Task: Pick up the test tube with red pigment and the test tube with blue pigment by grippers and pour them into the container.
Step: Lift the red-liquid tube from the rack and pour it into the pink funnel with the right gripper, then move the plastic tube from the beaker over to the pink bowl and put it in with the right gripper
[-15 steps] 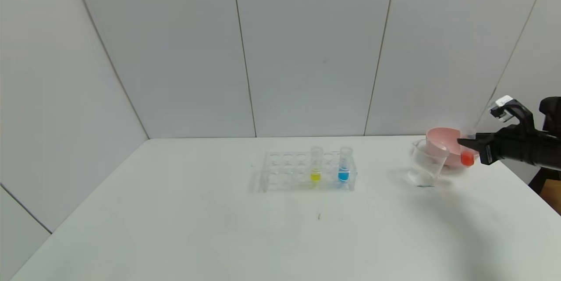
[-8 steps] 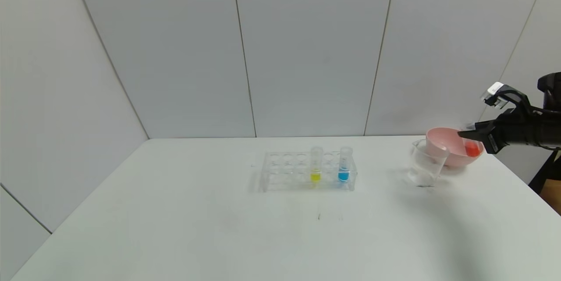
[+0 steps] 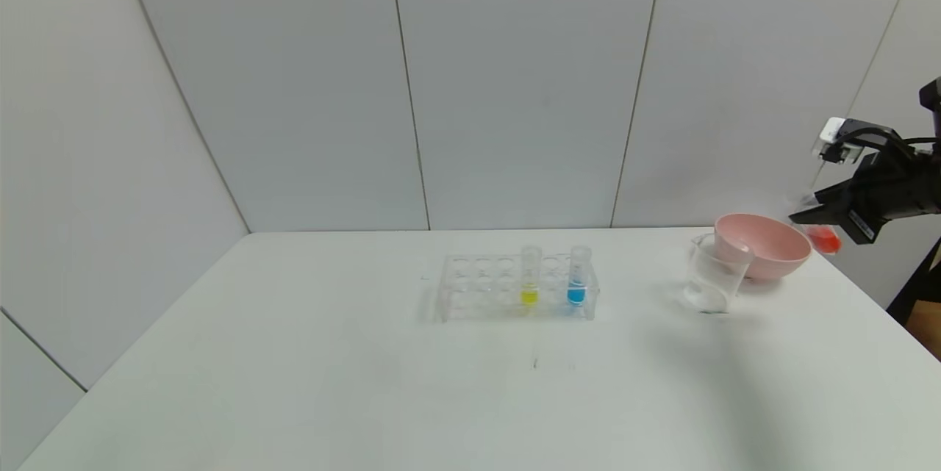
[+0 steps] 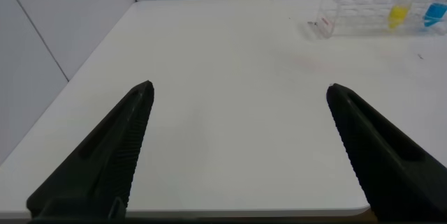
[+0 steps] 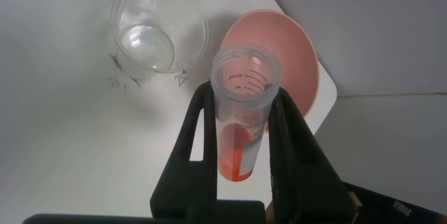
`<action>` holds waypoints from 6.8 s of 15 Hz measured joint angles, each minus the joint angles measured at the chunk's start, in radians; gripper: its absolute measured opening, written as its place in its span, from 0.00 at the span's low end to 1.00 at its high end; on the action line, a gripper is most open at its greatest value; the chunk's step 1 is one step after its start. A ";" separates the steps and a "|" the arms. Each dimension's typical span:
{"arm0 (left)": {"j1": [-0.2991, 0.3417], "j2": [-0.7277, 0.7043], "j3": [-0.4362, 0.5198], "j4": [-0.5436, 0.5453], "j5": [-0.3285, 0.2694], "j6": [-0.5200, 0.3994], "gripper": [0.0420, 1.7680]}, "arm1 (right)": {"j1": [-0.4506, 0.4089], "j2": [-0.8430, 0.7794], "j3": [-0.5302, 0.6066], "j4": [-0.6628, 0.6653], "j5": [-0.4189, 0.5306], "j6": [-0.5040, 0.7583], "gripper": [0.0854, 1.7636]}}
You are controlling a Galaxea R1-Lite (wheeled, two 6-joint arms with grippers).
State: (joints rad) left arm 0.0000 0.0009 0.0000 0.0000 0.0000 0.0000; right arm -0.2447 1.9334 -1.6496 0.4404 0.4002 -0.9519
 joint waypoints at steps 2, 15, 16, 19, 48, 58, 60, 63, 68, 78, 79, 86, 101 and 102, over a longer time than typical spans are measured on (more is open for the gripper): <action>0.000 0.000 0.000 0.000 0.000 0.000 1.00 | 0.018 0.006 -0.050 0.067 -0.019 -0.029 0.24; 0.000 0.000 0.000 0.000 0.000 0.000 1.00 | 0.089 0.141 -0.344 0.371 -0.196 -0.291 0.24; 0.000 0.000 0.000 0.000 0.000 0.000 1.00 | 0.100 0.147 -0.344 0.369 -0.216 -0.291 0.24; 0.000 0.000 0.000 0.000 0.000 0.000 1.00 | 0.131 0.163 -0.344 0.361 -0.295 -0.299 0.24; 0.000 0.000 0.000 0.000 0.000 0.000 1.00 | 0.242 0.241 -0.351 0.360 -0.619 -0.343 0.24; 0.000 0.000 0.000 0.000 0.000 0.000 1.00 | 0.274 0.230 -0.351 0.305 -0.732 -0.412 0.24; 0.000 0.000 0.000 0.000 0.000 0.000 1.00 | 0.278 0.229 -0.351 0.306 -0.745 -0.434 0.24; 0.000 0.000 0.000 0.000 0.000 0.000 1.00 | 0.279 0.224 -0.351 0.305 -0.754 -0.479 0.24; 0.000 0.000 0.000 0.000 0.000 0.000 1.00 | 0.278 0.209 -0.350 0.277 -0.753 -0.574 0.24; 0.000 0.000 0.000 0.000 0.000 0.000 1.00 | 0.297 0.191 -0.351 0.184 -0.784 -0.764 0.24; 0.000 0.000 0.000 0.000 0.000 0.000 1.00 | 0.302 0.190 -0.351 0.190 -0.784 -0.764 0.24; 0.000 0.000 0.000 0.000 0.000 0.000 1.00 | 0.297 0.180 -0.346 0.189 -0.767 -0.731 0.24; 0.000 0.000 0.000 0.000 0.000 0.000 1.00 | 0.333 0.148 -0.343 0.014 -0.307 0.507 0.24; 0.000 0.000 0.000 0.000 0.000 0.000 1.00 | 0.331 0.135 -0.336 0.009 -0.263 0.577 0.24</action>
State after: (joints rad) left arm 0.0000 0.0009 0.0000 0.0000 0.0000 0.0000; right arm 0.0860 2.0681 -1.9857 0.4489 0.1370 -0.3745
